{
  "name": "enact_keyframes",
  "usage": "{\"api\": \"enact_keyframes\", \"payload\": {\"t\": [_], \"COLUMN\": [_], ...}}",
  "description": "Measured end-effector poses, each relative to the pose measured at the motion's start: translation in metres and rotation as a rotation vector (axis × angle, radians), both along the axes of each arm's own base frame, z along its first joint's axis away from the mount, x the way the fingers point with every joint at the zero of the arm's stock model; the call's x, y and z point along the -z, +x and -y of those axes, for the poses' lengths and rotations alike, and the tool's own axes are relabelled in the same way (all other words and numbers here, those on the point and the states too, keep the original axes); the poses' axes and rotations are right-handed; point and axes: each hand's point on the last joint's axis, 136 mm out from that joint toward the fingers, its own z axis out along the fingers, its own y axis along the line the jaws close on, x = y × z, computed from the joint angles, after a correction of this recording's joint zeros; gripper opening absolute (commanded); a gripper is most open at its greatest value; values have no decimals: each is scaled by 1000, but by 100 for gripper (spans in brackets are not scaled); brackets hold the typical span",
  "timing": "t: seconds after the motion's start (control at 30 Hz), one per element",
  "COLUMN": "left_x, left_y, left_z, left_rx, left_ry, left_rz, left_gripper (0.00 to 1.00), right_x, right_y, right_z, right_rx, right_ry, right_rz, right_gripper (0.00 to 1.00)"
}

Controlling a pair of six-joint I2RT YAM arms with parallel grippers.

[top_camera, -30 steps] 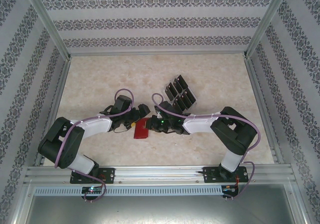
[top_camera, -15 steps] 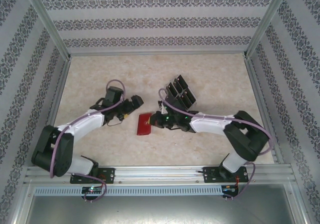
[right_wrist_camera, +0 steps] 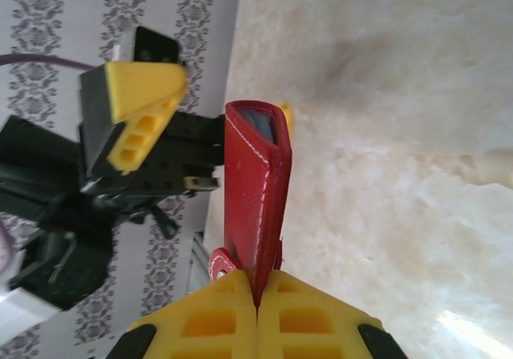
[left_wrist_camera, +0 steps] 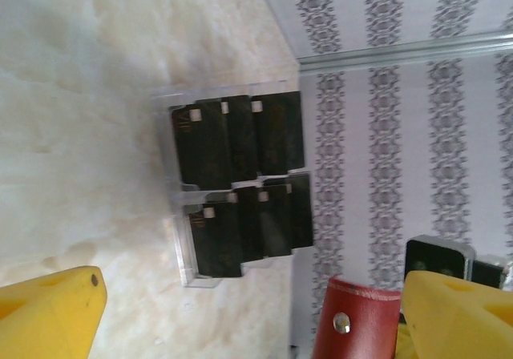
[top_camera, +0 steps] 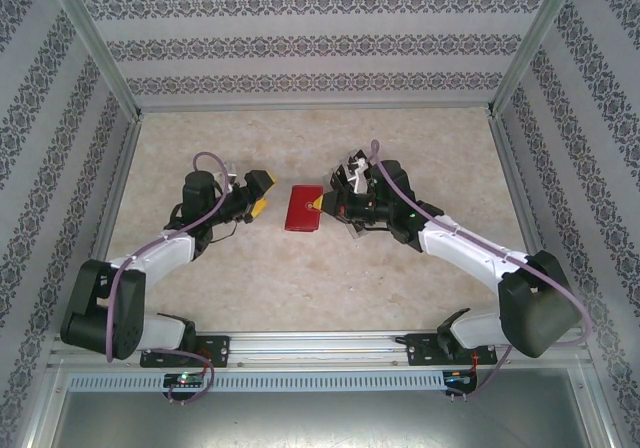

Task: Put the credit cards into the card holder
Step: Pass the card holder.

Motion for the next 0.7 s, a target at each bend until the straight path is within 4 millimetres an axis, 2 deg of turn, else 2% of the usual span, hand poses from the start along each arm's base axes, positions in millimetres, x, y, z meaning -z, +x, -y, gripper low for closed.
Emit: {"api": "enact_keyframes", "payload": {"t": [0.13, 0.3, 0.7], "left_x": [-16, -26, -12], "left_y": [3, 1, -2], "left_z": [8, 19, 42], "left_rx": [16, 44, 102], "left_ry": [-61, -94, -127], "left_rz": [41, 71, 36], "left_gripper": [92, 89, 77], "right_x": [-10, -4, 0], "right_y": [5, 12, 18], "right_z": [-8, -15, -24], "right_rx": [-17, -18, -25], "right_ry": [36, 49, 81], "right_rz": [-4, -36, -69], "right_gripper": [0, 0, 0]}}
